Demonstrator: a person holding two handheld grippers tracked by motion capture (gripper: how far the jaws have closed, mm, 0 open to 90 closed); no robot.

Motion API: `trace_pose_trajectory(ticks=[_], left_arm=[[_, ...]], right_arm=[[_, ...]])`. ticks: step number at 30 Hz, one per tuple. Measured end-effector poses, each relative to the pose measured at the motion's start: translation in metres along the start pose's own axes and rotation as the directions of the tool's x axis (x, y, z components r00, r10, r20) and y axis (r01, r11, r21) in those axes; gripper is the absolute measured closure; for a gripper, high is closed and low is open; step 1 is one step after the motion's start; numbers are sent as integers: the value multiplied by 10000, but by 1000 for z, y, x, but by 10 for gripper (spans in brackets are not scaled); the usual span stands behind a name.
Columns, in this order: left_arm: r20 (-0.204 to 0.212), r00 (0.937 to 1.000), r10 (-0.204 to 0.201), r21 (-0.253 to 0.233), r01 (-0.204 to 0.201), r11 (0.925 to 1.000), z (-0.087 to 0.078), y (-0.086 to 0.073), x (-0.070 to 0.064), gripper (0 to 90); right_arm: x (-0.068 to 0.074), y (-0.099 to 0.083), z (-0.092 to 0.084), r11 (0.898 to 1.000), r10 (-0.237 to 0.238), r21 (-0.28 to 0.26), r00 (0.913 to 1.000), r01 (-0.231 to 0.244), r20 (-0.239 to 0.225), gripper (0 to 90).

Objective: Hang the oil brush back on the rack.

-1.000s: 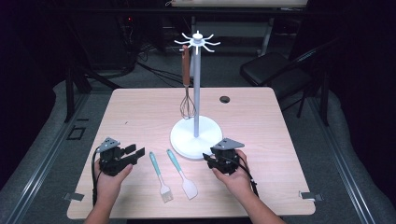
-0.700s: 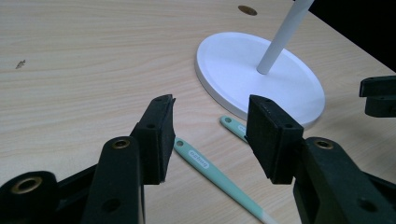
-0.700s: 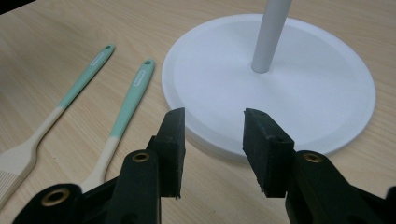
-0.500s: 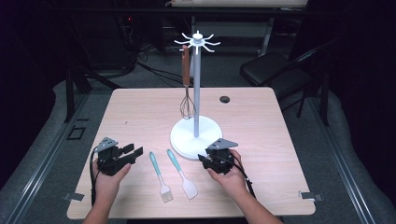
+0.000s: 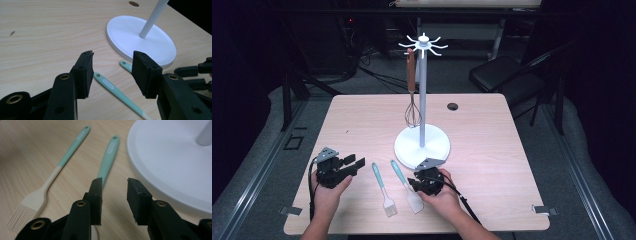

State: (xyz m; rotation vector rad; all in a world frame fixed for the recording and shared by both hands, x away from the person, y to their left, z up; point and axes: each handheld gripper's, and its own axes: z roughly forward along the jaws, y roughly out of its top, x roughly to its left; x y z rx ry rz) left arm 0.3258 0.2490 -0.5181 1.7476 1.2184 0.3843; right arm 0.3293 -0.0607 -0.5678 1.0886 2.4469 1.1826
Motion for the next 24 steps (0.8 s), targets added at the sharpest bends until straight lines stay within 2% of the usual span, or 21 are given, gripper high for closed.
trace_pose_trajectory(ticks=[4,7,9,11,13,14,18,21,24], left_arm=[[-12,10000,7,-4,-7,10000,-1,0,0,517],[-17,10000,12,0,-12,10000,-1,0,1,517],[-14,10000,7,-5,-7,10000,0,0,0,518],[-20,10000,13,2,-13,10000,0,0,0,518],[-4,10000,28,22,-28,10000,-1,0,0,517],[-10,10000,24,18,-24,10000,-1,0,0,518],[-29,10000,12,-10,-12,10000,-1,0,0,518],[-31,10000,21,-7,-21,10000,-1,0,0,518],[-32,10000,7,8,-7,10000,-1,0,1,518]], right_arm=[[7,-3,8,9989,-152,446,9998,156,-95,658],[11,-4,10,9989,-51,464,9997,62,-240,659],[14,-5,12,9981,-220,577,9995,233,-230,665],[17,-6,14,9963,-396,755,9991,405,-141,699],[19,-7,14,9959,-554,710,9985,556,-42,745],[19,-7,14,9958,-522,748,9985,533,-155,779],[19,-6,12,9953,-430,864,9989,442,-159,798],[17,-7,10,9958,-294,867,9995,298,-61,806],[13,-8,6,9937,-393,1049,9992,389,16,812]])
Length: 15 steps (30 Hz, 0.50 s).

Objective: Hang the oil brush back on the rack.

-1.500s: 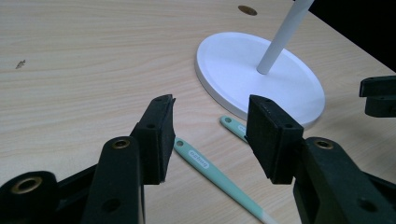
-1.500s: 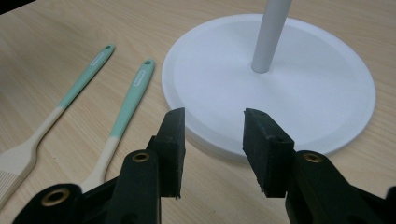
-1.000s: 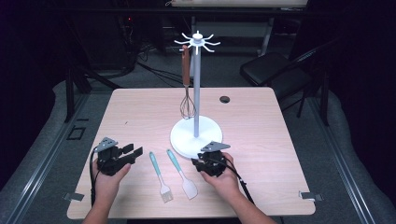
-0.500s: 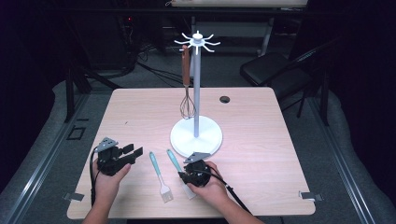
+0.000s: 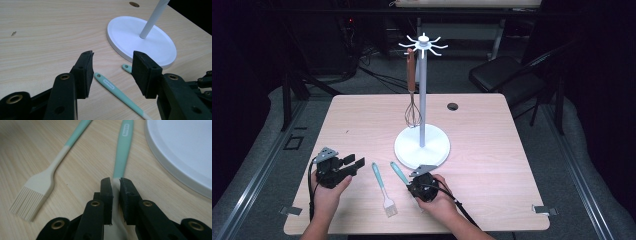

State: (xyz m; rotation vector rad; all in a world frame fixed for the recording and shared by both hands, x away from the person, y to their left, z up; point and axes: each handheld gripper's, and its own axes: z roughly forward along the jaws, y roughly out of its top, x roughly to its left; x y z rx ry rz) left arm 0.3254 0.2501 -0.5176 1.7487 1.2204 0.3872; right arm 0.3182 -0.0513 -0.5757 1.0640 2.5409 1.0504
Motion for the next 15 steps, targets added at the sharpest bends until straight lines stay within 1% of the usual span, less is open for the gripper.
trace_pose_trajectory(ticks=[2,3,5,7,8,11,12,14,15], left_arm=[[-2,10000,13,2,-13,10000,0,0,0,518],[-2,10000,14,-2,-14,10000,0,0,0,518],[-22,10000,-10,-45,10,10000,0,0,0,518],[-15,10000,-17,-16,17,10000,-1,0,0,518],[-15,10000,-17,1,17,10000,0,0,0,518],[-17,10000,-9,-32,9,10000,0,0,-1,519],[-3,10000,-1,-42,1,10000,0,0,-2,519],[-9,10000,34,-62,-34,10000,1,0,-3,519],[-8,10000,56,-8,-56,10000,1,0,-3,519]], right_arm=[[-3,-3,-4,10000,-81,18,10000,81,-25,814],[-5,-7,-8,10000,-73,36,9999,74,-98,815],[-9,-13,-15,9997,-201,97,9998,202,-95,815],[-14,-21,-23,9993,-348,123,9993,349,-99,816],[-17,-26,-28,9993,-350,110,9993,351,-122,817],[-23,-37,-40,9976,-671,153,9977,671,-32,817],[-26,-40,-45,9968,-762,246,9971,762,10,817],[-33,-47,-55,9955,-825,472,9965,818,141,817],[-36,-50,-58,9955,-819,491,9965,808,194,817]])
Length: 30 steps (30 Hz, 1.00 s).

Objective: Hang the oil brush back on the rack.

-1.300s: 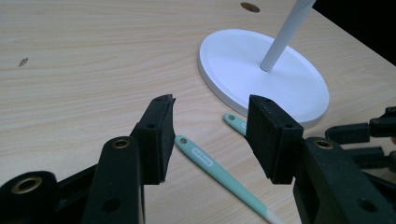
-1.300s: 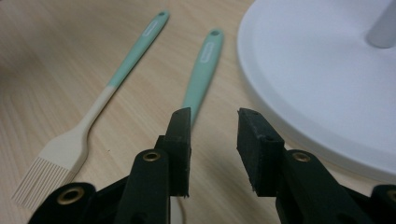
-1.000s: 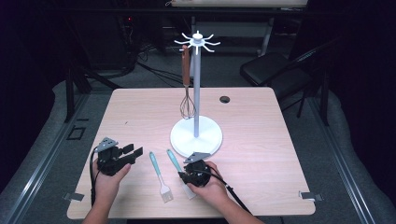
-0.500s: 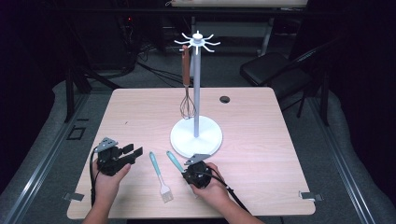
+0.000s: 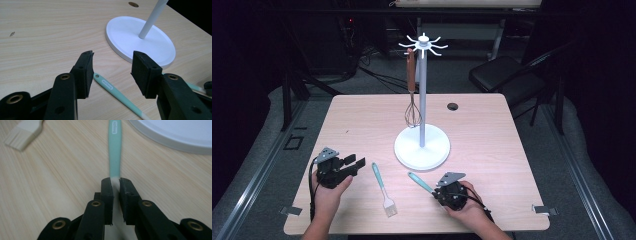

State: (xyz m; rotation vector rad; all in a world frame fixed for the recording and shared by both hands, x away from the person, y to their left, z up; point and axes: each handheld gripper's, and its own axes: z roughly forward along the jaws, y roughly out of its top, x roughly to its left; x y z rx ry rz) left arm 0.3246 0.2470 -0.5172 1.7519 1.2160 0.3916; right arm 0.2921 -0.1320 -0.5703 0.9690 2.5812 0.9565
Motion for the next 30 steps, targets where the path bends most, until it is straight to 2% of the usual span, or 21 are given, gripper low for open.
trace_pose_trajectory(ticks=[6,7,10,14,17,19,21,24,30], left_arm=[[13,10000,-50,38,50,10000,2,-1,1,519],[14,10000,-35,59,35,10000,1,0,0,519],[31,10000,-5,52,5,10000,1,0,0,519],[74,10000,4,112,-5,9999,3,-2,-2,521],[141,9999,22,150,-24,9999,5,-3,-3,522],[185,9998,30,169,-33,9999,6,-3,-5,521],[263,9996,33,189,-38,9998,7,-3,-7,519],[353,9993,145,215,-153,9997,9,-4,-10,517],[768,9969,191,294,-214,9993,14,-5,-18,510]], right_arm=[[-16,-14,-12,9962,867,-56,9955,-870,-372,790],[-16,-14,-11,9958,862,-277,9960,-868,-218,757],[-15,-7,-8,9952,812,-540,9966,-820,-153,755],[-11,1,0,9959,679,-583,9971,-698,-335,753],[-9,5,6,9968,464,-646,9988,-474,-164,767],[-9,6,7,9964,544,-640,9985,-548,-81,790],[-10,6,8,9953,679,-682,9977,-682,-64,806],[-10,3,10,9976,498,-483,9988,-497,20,791],[-9,-1,10,9957,470,-797,9989,-464,57,799]])
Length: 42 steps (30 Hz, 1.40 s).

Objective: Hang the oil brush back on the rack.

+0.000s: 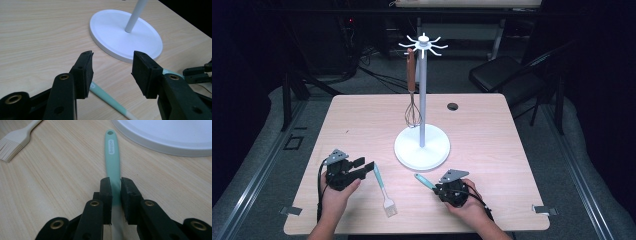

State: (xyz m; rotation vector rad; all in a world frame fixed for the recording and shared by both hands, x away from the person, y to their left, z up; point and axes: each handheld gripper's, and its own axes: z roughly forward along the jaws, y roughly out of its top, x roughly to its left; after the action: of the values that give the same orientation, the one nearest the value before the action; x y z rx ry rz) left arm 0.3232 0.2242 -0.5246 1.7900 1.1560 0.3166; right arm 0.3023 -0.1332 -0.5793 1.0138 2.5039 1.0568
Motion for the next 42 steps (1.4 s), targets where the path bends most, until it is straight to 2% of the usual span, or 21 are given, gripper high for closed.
trace_pose_trajectory(ticks=[5,8,13,17,20,27,30,34,35,41,42], left_arm=[[351,9990,277,168,-283,9995,11,-4,-13,484],[578,9963,639,382,-661,9971,20,-7,-23,472],[1105,9918,646,498,-704,9963,36,-12,-38,463],[1452,9876,595,813,-718,9941,48,-15,-47,463],[1789,9821,583,909,-755,9930,53,-19,-51,463],[2244,9720,697,1121,-968,9890,60,-24,-58,454],[2558,9642,697,1150,-1019,9881,64,-26,-60,450],[2781,9576,749,1323,-1154,9845,70,-27,-63,447],[2823,9570,665,1312,-1071,9855,72,-28,-65,444],[3019,9509,687,1427,-1163,9829,79,-29,-67,423],[3119,9478,667,1451,-1169,9825,80,-29,-68,420]], right_arm=[[0,-1,0,9999,-101,-39,9999,101,12,805],[0,-1,1,9998,-123,-150,9999,124,19,806],[0,0,2,9998,-21,-205,10000,20,-49,806],[0,0,4,9996,-39,-278,9999,36,-130,807],[-1,-1,4,9995,47,-326,9997,-55,-227,807],[0,-1,2,9989,78,-459,9996,-91,-274,806],[0,-1,-1,9983,23,-581,9994,-43,-344,806],[2,0,-4,9965,-62,-841,9988,21,-485,806],[2,1,-5,9960,-77,-897,9986,30,-524,807],[6,3,-9,9925,-262,-1208,9971,174,-710,806],[6,3,-9,9918,-277,-1267,9966,177,-777,807]])
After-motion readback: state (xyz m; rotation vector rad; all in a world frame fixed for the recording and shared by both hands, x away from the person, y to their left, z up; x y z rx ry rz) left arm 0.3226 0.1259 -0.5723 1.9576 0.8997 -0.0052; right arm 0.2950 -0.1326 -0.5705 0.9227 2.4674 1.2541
